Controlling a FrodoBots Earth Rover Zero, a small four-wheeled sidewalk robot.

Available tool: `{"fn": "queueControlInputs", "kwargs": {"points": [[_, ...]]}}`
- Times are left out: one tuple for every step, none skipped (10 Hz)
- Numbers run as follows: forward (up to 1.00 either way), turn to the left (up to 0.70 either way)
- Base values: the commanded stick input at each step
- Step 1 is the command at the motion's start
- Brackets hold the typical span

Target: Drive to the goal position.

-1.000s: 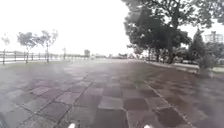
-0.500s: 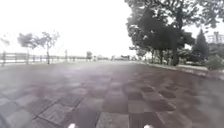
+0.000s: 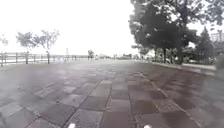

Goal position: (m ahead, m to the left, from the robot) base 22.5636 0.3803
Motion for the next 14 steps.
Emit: {"fn": "queueControlInputs", "kwargs": {"points": [[0.85, 0.01], [0.85, -0.02], [0.85, -0.08], [0.85, -0.27], [0.85, -0.33], [0.85, -0.33], [0.85, -0.33], [0.85, -0.33], [0.85, -0.15], [0.85, 0.01], [0.85, 0.01], [0.85, 0.01], [0.85, 0.01], [0.85, 0.01]]}}
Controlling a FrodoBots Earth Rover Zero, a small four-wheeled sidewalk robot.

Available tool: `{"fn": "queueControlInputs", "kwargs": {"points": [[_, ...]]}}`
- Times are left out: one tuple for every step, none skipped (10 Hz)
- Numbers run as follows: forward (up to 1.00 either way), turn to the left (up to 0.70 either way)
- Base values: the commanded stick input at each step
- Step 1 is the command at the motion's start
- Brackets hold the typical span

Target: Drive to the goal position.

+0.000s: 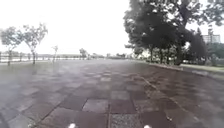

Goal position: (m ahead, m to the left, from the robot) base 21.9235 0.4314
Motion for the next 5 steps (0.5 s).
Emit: {"fn": "queueControlInputs", "kwargs": {"points": [[0.85, 0.01], [0.85, 0.01], [0.85, 0.01], [0.85, 0.01], [0.85, 0.01]]}}
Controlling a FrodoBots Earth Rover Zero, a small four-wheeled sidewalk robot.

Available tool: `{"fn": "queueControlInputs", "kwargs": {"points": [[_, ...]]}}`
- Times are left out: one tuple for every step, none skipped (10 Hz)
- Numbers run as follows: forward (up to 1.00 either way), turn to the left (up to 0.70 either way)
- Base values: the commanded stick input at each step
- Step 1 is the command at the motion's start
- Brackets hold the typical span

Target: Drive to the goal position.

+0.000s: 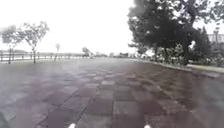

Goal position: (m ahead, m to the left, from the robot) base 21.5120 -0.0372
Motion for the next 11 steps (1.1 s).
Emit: {"fn": "queueControlInputs", "kwargs": {"points": [[0.85, 0.01], [0.85, 0.01], [0.85, 0.0], [0.85, -0.08], [0.85, -0.18], [0.85, -0.33], [0.85, -0.33], [0.85, -0.33], [0.85, -0.33], [0.85, -0.33], [0.85, -0.33]]}}
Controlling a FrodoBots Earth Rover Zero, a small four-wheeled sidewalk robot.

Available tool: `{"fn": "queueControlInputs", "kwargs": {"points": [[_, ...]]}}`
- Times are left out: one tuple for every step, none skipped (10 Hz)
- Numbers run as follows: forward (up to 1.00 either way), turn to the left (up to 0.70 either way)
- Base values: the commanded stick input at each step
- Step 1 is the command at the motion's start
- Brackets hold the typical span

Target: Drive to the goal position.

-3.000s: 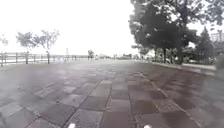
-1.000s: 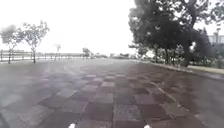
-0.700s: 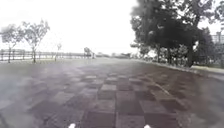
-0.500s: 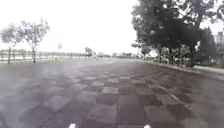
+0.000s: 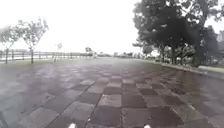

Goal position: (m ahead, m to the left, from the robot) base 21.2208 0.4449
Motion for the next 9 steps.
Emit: {"fn": "queueControlInputs", "kwargs": {"points": [[0.85, -0.33], [0.85, -0.33], [0.85, -0.33], [0.85, -0.32], [0.85, -0.31], [0.85, -0.18], [0.85, 0.01], [0.85, 0.01], [0.85, 0.01]]}}
